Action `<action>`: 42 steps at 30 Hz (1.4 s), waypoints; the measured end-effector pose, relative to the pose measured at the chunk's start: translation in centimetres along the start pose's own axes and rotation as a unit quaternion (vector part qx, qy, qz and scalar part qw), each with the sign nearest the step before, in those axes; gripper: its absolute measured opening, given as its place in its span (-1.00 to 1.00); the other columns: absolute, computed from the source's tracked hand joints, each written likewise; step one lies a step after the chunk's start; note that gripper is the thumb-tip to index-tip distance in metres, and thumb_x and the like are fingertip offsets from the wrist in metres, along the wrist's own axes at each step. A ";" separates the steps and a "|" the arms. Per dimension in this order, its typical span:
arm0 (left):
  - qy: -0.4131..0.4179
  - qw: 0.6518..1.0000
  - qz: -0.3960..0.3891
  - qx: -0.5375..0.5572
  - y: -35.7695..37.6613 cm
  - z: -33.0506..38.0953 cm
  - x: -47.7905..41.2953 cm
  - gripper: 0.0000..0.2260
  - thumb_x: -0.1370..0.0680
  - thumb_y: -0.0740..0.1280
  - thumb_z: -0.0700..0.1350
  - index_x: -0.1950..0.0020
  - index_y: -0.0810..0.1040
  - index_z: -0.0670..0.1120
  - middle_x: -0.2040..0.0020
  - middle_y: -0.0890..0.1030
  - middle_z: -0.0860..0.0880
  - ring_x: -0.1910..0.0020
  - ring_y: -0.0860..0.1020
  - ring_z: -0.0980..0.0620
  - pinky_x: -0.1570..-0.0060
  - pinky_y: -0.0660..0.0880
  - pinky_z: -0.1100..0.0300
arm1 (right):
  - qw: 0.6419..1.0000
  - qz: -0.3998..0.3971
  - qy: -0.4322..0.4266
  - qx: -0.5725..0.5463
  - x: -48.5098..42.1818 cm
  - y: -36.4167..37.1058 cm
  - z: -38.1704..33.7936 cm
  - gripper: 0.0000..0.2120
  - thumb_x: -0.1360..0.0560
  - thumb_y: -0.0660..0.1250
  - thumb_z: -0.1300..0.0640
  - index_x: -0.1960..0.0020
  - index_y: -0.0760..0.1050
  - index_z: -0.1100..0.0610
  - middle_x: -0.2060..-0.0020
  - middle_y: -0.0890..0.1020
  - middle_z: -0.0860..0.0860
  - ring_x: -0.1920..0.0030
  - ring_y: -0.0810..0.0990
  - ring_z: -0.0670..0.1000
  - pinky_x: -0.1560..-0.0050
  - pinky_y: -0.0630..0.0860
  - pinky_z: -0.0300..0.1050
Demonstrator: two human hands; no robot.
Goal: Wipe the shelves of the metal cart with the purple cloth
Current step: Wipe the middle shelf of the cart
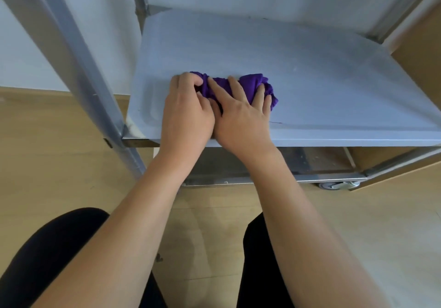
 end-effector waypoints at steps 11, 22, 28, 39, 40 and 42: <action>0.100 0.982 -0.059 -0.152 -1.0 -0.6 -0.5 -0.72 -0.60 0.19 -0.20 -0.29 0.50 -0.13 -0.18 0.56 -0.08 -0.03 0.56 -0.14 0.05 0.44 0.05 | 0.999 -0.031 -0.016 0.007 -0.5 0.3 -0.3 -0.54 -0.64 -0.01 -0.19 -0.54 0.07 -0.28 -0.57 0.13 -0.06 -0.50 -0.06 0.46 -0.50 -0.12 0.33; 0.064 0.987 -0.070 -0.127 -1.5 -2.5 -1.0 -0.64 -0.57 0.16 -0.34 -0.36 0.45 -0.21 -0.39 0.42 -0.10 -0.23 0.50 -0.13 -0.17 0.39 0.08 | 0.996 -0.082 -0.030 -0.032 -8.5 2.5 -3.1 -0.56 -0.64 -0.04 -0.17 -0.52 0.10 -0.31 -0.55 0.14 -0.13 -0.51 -0.10 0.43 -0.49 -0.19 0.34; 0.076 0.983 -0.072 -0.150 -1.4 -2.6 -1.2 -0.68 -0.53 0.21 -0.35 -0.28 0.48 -0.26 -0.30 0.45 -0.15 -0.09 0.55 -0.18 -0.03 0.44 0.05 | 0.997 -0.063 -0.036 -0.033 -8.5 2.5 -3.1 -0.56 -0.66 -0.02 -0.15 -0.53 0.11 -0.27 -0.56 0.14 -0.11 -0.52 -0.09 0.40 -0.51 -0.17 0.29; 0.100 0.958 -0.082 -0.256 1.4 -0.3 -3.4 -0.74 -0.52 0.25 -0.26 -0.20 0.49 -0.23 -0.17 0.45 -0.17 -0.07 0.48 -0.18 0.07 0.25 0.09 | 0.995 -0.077 -0.036 -0.044 -11.4 2.9 -1.4 -0.56 -0.64 -0.04 -0.17 -0.51 0.07 -0.35 -0.55 0.13 -0.17 -0.54 -0.11 0.34 -0.50 -0.20 0.29; 0.104 0.957 -0.086 -0.256 1.9 -0.1 -3.5 -0.73 -0.52 0.25 -0.26 -0.22 0.49 -0.23 -0.18 0.44 -0.16 -0.08 0.47 -0.18 0.06 0.25 0.09 | 0.995 -0.079 -0.038 -0.042 -11.7 2.9 -1.0 -0.56 -0.64 -0.04 -0.17 -0.51 0.06 -0.35 -0.54 0.13 -0.17 -0.54 -0.11 0.34 -0.50 -0.19 0.29; 0.113 0.953 -0.092 -0.264 3.0 0.4 -3.8 -0.71 -0.53 0.24 -0.26 -0.25 0.48 -0.21 -0.20 0.43 -0.16 -0.11 0.46 -0.17 0.01 0.31 0.06 | 0.995 -0.085 -0.037 -0.041 -12.4 2.9 0.0 -0.56 -0.64 -0.04 -0.15 -0.51 0.06 -0.35 -0.54 0.13 -0.17 -0.54 -0.10 0.34 -0.51 -0.18 0.28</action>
Point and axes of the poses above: each hand's wrist, its own x-axis away from the middle knuckle, its own y-axis out of the palm, z = x × y, the point moved 8 cm from there along -x, towards the middle knuckle
